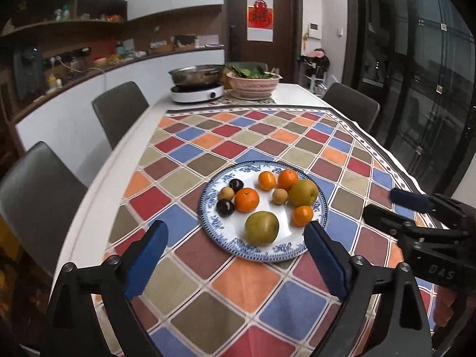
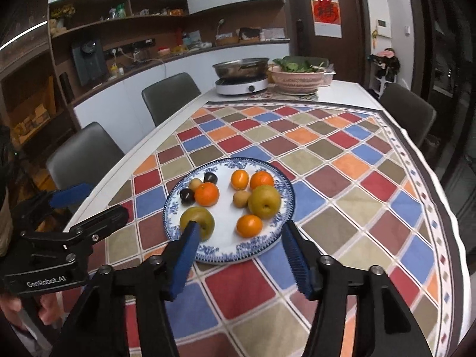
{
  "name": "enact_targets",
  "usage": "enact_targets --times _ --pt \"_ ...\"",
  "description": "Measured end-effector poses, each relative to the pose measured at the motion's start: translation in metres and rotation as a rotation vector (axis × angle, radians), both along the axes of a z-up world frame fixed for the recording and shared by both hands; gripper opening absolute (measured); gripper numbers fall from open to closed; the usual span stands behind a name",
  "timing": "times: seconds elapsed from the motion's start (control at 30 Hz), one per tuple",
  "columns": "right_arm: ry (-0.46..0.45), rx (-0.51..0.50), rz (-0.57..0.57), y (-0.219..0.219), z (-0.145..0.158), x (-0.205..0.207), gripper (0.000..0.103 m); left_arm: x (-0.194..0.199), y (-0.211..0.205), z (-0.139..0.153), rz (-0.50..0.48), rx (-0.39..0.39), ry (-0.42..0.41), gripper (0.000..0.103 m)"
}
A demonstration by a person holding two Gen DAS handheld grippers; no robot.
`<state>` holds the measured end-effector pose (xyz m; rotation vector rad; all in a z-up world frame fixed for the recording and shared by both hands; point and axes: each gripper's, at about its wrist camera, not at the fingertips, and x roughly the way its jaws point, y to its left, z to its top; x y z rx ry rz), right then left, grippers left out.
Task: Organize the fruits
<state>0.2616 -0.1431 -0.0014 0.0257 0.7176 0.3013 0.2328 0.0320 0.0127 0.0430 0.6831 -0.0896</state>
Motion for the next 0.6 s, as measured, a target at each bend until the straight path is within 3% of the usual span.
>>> enact_targets --times 0.3,0.6 --pt "-0.085 -0.049 -0.053 -0.013 0.022 -0.059 0.075 -0.056 -0.005 0.016 0.039 -0.012 -0.051 0.103" --pt "-0.122 -0.038 -0.061 -0.022 0.028 -0.113 0.079 -0.101 -0.015 0.024 0.014 -0.024 -0.076 0.103"
